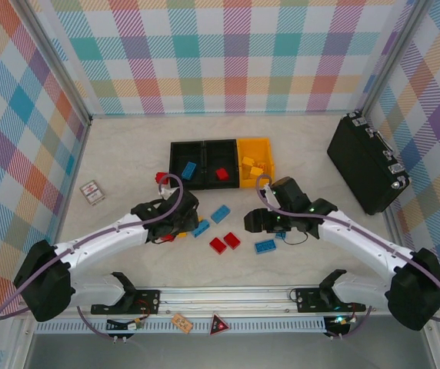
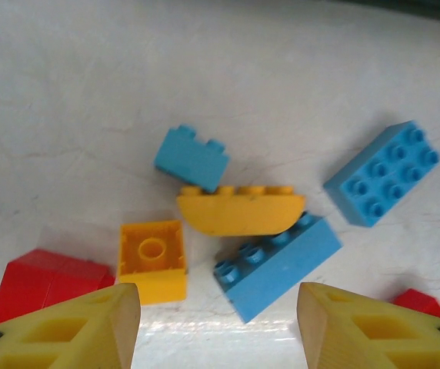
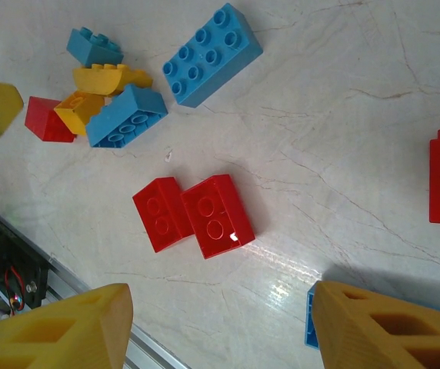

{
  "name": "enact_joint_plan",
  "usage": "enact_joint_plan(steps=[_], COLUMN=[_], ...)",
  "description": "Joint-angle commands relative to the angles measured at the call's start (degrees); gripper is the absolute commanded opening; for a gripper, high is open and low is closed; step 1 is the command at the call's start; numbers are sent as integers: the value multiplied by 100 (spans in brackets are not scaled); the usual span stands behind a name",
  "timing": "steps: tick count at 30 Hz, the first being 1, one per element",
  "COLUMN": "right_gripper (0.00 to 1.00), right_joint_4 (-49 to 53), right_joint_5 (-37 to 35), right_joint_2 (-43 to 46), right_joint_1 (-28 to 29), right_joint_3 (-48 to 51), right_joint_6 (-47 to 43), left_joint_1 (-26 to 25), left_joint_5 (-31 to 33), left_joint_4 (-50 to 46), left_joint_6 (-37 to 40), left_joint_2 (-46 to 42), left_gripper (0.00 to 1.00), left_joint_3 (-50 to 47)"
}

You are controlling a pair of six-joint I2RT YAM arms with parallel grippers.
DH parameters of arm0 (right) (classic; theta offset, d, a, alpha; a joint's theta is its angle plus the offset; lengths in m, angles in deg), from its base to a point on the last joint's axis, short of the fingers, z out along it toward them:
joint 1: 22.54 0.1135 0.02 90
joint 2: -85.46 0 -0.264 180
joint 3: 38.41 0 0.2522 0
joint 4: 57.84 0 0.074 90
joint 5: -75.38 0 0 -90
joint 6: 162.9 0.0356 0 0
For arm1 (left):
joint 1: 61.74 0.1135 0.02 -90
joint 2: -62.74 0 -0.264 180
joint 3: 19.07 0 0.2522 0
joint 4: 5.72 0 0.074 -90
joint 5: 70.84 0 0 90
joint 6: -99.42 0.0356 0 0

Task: Sort the legos into containers by color

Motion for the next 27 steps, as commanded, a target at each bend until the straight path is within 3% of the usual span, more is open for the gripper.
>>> enact_joint_plan(steps=[1,9,27], right_gripper=[63,63,63], right_joint_4=[-230,-263,-281], right_joint_5=[-17,-55,-117], right_joint_2=[-93,-196,-291], right_joint_1=[72,153,163], right_joint_3=[9,21,25], right_joint_6=[79,110,149], left_joint_1=[-156,-195,-181], left_joint_5=[302,597,588], left_joint_4=[68,182,741], left_joint_6=[-433,-801,-660], left_joint_2=[-39,131,761], left_gripper=[56,58,57], left_joint_3=[-166,-501,-524])
